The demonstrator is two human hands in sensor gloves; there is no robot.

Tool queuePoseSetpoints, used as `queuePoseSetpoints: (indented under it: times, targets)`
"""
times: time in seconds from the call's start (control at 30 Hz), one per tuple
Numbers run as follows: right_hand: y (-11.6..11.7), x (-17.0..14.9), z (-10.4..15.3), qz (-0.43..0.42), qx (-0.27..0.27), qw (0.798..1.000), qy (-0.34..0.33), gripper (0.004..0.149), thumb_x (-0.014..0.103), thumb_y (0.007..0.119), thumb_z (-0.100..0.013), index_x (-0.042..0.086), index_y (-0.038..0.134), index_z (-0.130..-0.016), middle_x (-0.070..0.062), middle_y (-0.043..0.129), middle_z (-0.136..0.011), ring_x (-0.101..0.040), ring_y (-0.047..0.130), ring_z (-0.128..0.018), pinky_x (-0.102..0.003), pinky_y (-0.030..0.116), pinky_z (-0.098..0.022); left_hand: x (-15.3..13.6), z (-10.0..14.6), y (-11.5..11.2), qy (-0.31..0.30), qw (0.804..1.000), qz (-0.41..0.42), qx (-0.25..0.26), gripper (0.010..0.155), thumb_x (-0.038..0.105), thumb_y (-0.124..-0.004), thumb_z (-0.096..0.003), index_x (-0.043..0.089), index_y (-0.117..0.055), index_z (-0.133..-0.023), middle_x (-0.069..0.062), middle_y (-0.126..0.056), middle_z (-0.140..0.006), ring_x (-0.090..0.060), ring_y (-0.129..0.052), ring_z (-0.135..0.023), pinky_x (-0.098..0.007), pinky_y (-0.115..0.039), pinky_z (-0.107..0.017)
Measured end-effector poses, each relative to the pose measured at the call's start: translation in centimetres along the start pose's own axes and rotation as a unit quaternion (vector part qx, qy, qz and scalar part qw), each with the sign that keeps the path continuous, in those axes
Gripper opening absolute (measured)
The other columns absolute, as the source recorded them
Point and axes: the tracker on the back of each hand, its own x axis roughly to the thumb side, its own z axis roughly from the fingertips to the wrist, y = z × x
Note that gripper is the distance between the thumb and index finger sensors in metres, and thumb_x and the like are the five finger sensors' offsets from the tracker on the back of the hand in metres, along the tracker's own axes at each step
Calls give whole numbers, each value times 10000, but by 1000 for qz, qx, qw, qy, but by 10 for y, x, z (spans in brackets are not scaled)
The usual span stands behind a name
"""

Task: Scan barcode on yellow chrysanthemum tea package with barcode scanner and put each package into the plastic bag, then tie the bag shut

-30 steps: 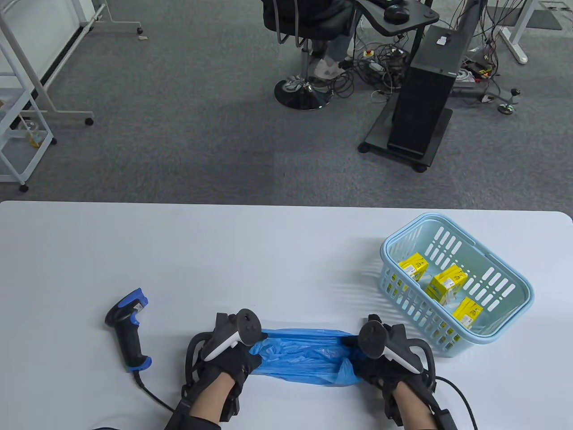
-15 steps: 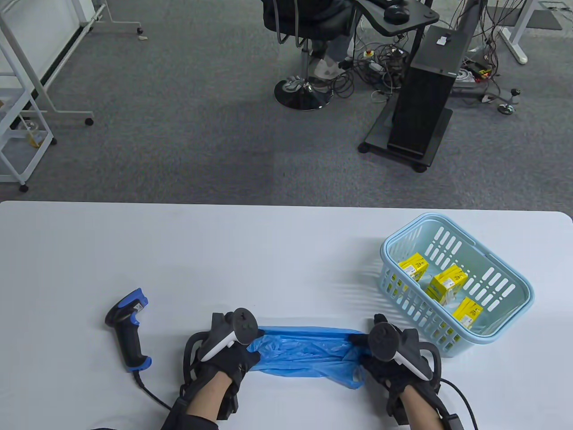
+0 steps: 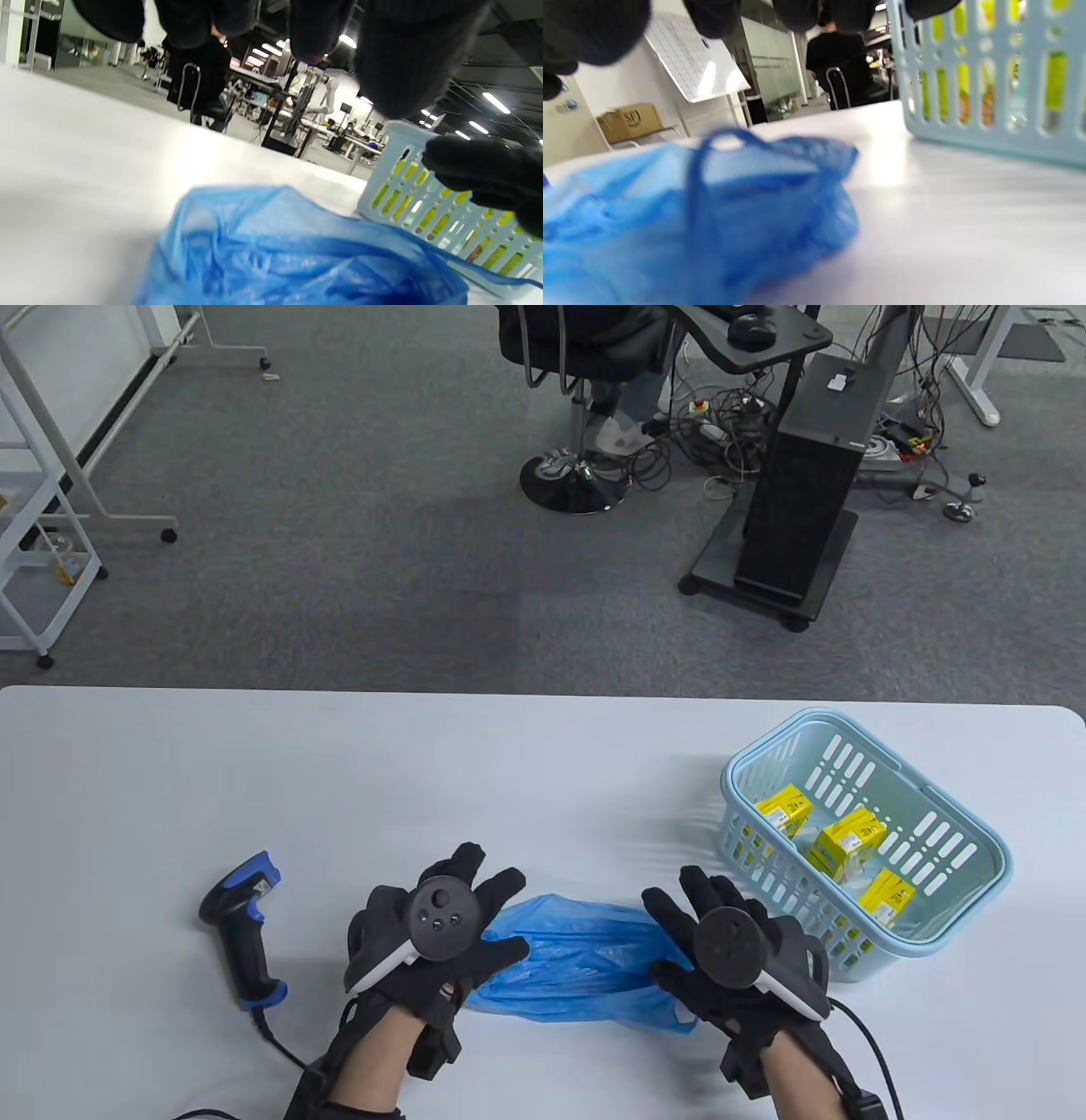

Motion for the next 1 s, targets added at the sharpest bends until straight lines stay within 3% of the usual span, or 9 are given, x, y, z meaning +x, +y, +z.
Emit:
queuePoseSetpoints:
  times: [0.17, 0.33, 0.47, 0.57, 0.63, 0.73, 0.87, 1.0]
  targets:
    - [-42, 26, 1, 21, -33, 999, -18, 920, 686, 684, -291, 372, 391, -1105, -86, 320, -1179, -398, 381, -1088, -701, 378, -738, 9, 12, 22, -14, 999, -18, 31, 882, 665, -830, -411, 333, -507, -1162, -183, -370, -1232, -479, -429, -1132, -730, -484, -703]
    - [-71, 38, -11, 34, -69, 997, -16, 938, 705, 679, -287, 354, 395, -1109, -89, 341, -1176, -397, 409, -1084, -696, 395, -735, 13, 16, 28, -15, 998, -55, 24, 929, 716, -798, -407, 336, -458, -1183, -179, -316, -1249, -506, -295, -1151, -781, -360, -705]
    - [-46, 37, -14, 29, -65, 997, -37, 948, 710, 683, -286, 339, 400, -1111, -103, 346, -1173, -404, 414, -1079, -703, 395, -726, 8, 14, 22, 0, 997, -77, 16, 958, 751, -774, -401, 352, -413, -1194, -179, -254, -1257, -544, -181, -1132, -801, -197, -666]
    - [-26, 33, -22, 29, 8, 999, -33, 953, 702, 686, -298, 327, 369, -1114, -112, 301, -1171, -415, 367, -1078, -714, 359, -720, 0, 10, 13, 13, 996, -83, 8, 966, 769, -758, -401, 361, -389, -1195, -184, -207, -1251, -580, -131, -1099, -807, -186, -645]
    - [-19, 29, -20, 19, -6, 999, -30, 949, 695, 696, -296, 323, 387, -1113, -111, 312, -1170, -418, 369, -1077, -716, 358, -719, -5, 6, 5, 23, 996, -88, -15, 966, 769, -755, -402, 353, -393, -1195, -191, -206, -1246, -591, -153, -1094, -810, -231, -654]
    - [-16, 24, -18, 15, 0, 999, -30, 934, 681, 710, -298, 328, 408, -1108, -107, 328, -1170, -414, 380, -1079, -718, 358, -720, -9, 3, -1, 33, 994, -97, -26, 961, 765, -756, -404, 354, -391, -1192, -188, -200, -1243, -586, -165, -1097, -809, -270, -667]
    - [-25, 16, -16, 8, -33, 999, -25, 923, 670, 720, -298, 326, 428, -1104, -105, 332, -1169, -416, 361, -1078, -718, 348, -719, -20, 2, 5, 63, 994, -84, -11, 942, 744, -770, -406, 388, -376, -1184, -164, -171, -1245, -537, -136, -1119, -804, -264, -685]
    - [-25, 16, -16, 14, -27, 999, -24, 926, 672, 715, -299, 324, 425, -1107, -96, 314, -1171, -420, 342, -1079, -719, 341, -719, -48, -1, 11, 164, 983, -85, 0, 868, 634, -799, -436, 395, -382, -1159, -151, -190, -1231, -512, -168, -1127, -774, -272, -711]
